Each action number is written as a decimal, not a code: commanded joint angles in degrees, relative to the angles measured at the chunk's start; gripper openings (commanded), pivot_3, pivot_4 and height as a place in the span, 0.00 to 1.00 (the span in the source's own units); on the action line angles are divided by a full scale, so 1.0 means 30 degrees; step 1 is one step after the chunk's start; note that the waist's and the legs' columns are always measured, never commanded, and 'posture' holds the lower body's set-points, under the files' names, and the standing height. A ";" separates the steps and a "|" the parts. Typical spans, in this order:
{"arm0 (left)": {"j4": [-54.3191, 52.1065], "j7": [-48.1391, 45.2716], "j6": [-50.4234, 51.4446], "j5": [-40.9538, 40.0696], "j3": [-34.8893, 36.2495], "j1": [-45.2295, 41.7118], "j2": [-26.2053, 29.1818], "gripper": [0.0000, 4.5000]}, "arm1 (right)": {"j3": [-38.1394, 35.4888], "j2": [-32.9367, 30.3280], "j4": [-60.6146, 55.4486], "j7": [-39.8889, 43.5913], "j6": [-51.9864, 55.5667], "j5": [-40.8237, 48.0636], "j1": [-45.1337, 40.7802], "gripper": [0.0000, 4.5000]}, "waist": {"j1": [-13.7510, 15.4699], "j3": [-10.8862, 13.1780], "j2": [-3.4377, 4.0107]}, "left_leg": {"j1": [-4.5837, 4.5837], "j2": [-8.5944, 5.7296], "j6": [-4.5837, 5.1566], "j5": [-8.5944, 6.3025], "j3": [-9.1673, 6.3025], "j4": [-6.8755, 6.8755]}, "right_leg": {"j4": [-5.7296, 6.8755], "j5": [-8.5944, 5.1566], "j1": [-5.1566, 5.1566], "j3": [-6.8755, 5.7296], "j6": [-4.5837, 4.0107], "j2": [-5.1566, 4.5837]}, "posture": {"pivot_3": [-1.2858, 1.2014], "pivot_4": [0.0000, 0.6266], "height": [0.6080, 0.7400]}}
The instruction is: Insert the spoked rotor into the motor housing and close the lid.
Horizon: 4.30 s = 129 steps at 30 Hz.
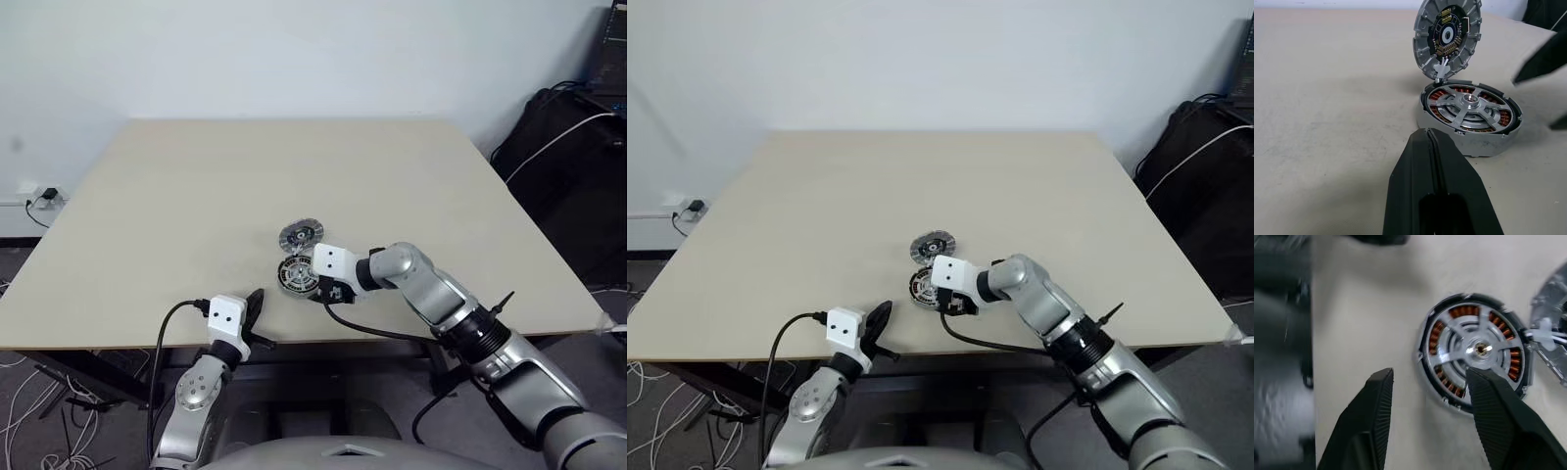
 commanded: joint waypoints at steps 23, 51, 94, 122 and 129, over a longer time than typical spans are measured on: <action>-0.0315 0.0503 -0.0313 0.0069 0.0123 0.0487 -0.0668 0.00 | 0.1695 0.2239 0.6276 0.2161 -0.4281 -0.4096 -0.3165 0.56 | -0.0051 -0.0009 0.0004 | 0.0006 0.0004 -0.0003 0.0002 0.0020 0.0037 | 0.0017 0.0040 0.0009 0.0011 0.0002 0.0003 | 0.52 0.00 1.00; -0.0372 0.0428 -0.0132 -0.0162 0.0019 0.0782 -0.0876 0.00 | -0.3621 0.2634 -0.1263 -0.1380 0.2670 -0.3260 0.1343 0.02 | 0.0057 -0.0024 0.0014 | -0.0065 0.0031 -0.0023 0.0029 0.0046 0.0042 | 0.0018 0.0130 -0.0077 0.0028 -0.0105 0.0004 | 0.52 0.00 1.00; -0.0611 0.0010 0.0447 -0.0470 0.0221 0.0749 -0.0742 0.00 | -0.2952 0.3689 -0.9916 -0.7760 0.6568 0.2632 0.2986 0.00 | -0.0064 -0.0023 -0.0005 | -0.0060 0.0024 -0.0003 0.0018 0.0030 0.0033 | -0.0013 0.0084 -0.0059 0.0010 -0.0025 0.0006 | 0.52 0.00 1.00; -0.0758 -0.0357 0.0737 -0.0303 0.0120 0.0584 -0.0214 0.00 | -0.3956 0.4945 -0.9807 -1.0711 -0.3214 0.0740 0.6161 0.00 | 0.0000 -0.0037 -0.0056 | -0.0028 0.0032 -0.0007 0.0018 0.0051 0.0028 | -0.0012 0.0085 -0.0032 0.0032 -0.0012 0.0013 | 0.52 0.00 1.00; -0.0757 -0.0378 0.0746 -0.0319 0.0129 0.0547 -0.0179 0.00 | -0.3943 0.4864 -0.9799 -1.0331 -0.2597 0.0881 0.6133 0.00 | 0.0001 -0.0038 -0.0057 | -0.0028 0.0032 -0.0006 0.0018 0.0052 0.0028 | -0.0011 0.0086 -0.0031 0.0033 -0.0013 0.0013 | 0.52 0.00 1.00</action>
